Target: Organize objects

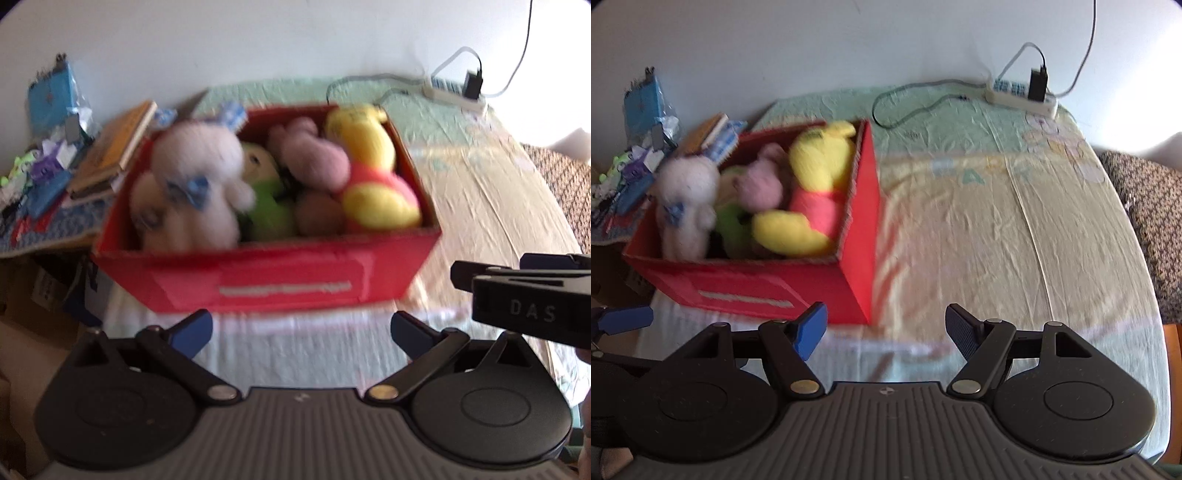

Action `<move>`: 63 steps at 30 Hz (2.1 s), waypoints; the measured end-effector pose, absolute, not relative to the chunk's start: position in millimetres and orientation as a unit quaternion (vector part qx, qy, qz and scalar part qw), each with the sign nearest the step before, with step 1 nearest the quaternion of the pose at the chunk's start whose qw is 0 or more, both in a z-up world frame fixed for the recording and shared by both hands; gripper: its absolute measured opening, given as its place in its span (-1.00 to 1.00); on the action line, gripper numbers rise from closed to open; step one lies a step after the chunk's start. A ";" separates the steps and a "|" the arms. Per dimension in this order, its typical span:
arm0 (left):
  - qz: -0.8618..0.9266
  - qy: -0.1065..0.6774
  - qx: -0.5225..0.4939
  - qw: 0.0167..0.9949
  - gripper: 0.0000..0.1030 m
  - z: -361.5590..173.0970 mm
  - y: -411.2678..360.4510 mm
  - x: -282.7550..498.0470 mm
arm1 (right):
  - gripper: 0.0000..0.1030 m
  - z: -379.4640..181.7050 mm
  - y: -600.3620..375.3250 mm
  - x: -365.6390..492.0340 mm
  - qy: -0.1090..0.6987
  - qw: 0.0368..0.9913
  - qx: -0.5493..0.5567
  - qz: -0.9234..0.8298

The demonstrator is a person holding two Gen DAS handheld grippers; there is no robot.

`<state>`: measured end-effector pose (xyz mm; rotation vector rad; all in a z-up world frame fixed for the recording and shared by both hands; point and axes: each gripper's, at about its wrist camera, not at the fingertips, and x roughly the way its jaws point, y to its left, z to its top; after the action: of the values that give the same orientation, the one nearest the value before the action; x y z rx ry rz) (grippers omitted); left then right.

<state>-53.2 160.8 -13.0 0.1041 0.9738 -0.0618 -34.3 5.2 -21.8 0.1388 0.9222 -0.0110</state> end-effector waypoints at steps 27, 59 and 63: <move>0.001 0.426 0.088 0.900 0.99 14.8 232.4 18.3 | 0.59 12.2 58.7 14.2 0.395 0.909 0.127 -0.039; 0.008 0.458 0.076 0.886 0.99 -14.1 253.9 58.9 | 0.59 -18.3 75.4 63.2 0.427 0.896 0.117 -0.041; 0.008 0.457 0.082 0.886 0.99 -15.2 250.2 57.9 | 0.60 -19.7 72.2 63.4 0.426 0.895 0.125 -0.037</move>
<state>57.9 250.2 -15.2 0.1702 0.9498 0.0171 63.4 72.2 -19.7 0.2595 0.8841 -0.0777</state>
